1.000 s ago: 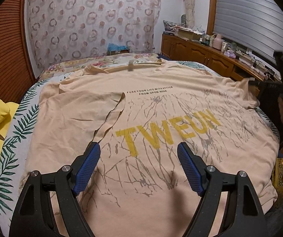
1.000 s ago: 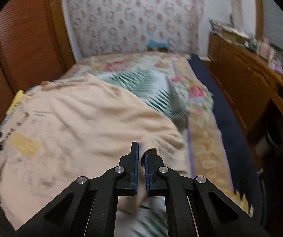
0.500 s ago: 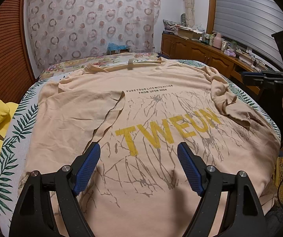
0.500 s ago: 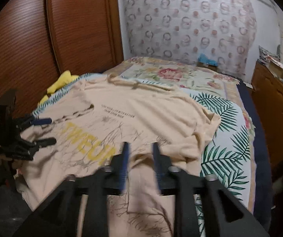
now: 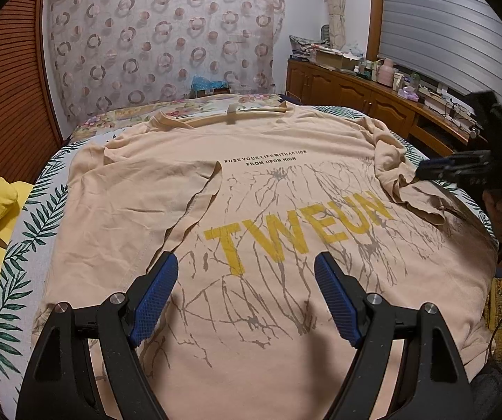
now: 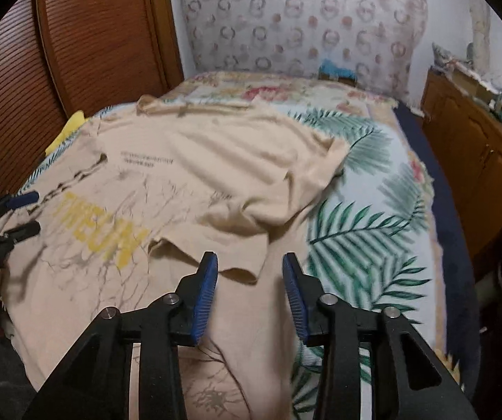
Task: Fold small clothes
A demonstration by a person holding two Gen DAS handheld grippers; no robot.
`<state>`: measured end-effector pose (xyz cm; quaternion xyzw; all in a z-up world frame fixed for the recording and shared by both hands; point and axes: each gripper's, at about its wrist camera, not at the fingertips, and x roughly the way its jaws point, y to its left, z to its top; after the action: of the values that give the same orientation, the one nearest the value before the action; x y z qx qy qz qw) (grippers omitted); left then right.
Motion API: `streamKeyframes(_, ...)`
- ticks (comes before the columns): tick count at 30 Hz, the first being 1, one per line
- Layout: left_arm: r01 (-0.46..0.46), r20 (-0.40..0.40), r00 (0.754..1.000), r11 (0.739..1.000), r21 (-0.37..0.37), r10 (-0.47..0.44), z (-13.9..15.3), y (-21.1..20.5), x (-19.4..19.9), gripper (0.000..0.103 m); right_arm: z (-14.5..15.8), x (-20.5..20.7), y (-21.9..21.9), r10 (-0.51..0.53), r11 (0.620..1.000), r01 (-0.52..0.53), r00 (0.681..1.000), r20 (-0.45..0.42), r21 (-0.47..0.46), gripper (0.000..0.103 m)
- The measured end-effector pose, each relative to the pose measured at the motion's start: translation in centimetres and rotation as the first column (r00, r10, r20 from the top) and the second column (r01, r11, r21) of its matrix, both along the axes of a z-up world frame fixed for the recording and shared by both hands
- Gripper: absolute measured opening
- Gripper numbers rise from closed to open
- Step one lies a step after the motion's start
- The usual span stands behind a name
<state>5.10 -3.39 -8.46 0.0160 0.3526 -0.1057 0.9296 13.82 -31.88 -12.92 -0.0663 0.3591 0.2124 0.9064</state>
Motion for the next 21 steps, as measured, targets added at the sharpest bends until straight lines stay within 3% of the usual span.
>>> streamKeyframes(3,0.0,-0.002,1.0,1.0,-0.003,0.0,0.0,0.0,0.0,0.081,-0.4,1.2,1.1,0.003,0.999,-0.004,1.0,-0.014,-0.033,0.024)
streamKeyframes(5,-0.001,-0.002,1.0,1.0,-0.004,0.001,0.0,0.1,-0.1,0.081,-0.1,1.6,1.6,0.026,0.999,-0.026,1.0,-0.015,-0.027,0.006)
streamKeyframes(7,-0.001,0.0,1.0,1.0,-0.002,0.001,0.0,0.1,-0.2,0.081,0.6,2.1,2.3,0.049,0.999,-0.049,0.999,0.01,-0.022,0.004)
streamKeyframes(13,-0.002,0.003,1.0,1.0,-0.004,0.002,0.0,0.0,-0.1,0.081,4.2,3.4,5.7,0.125,0.992,-0.124,0.986,0.111,-0.009,0.002)
streamKeyframes(19,-0.002,0.005,1.0,1.0,-0.016,0.002,0.1,0.2,-0.1,0.081,6.2,4.7,10.6,0.194,0.981,-0.193,0.972,0.133,-0.018,0.002)
streamKeyframes(21,-0.003,0.005,1.0,1.0,-0.021,0.003,0.1,0.3,-0.2,0.081,5.8,5.5,11.4,0.183,0.983,-0.181,0.975,0.127,-0.03,0.013)
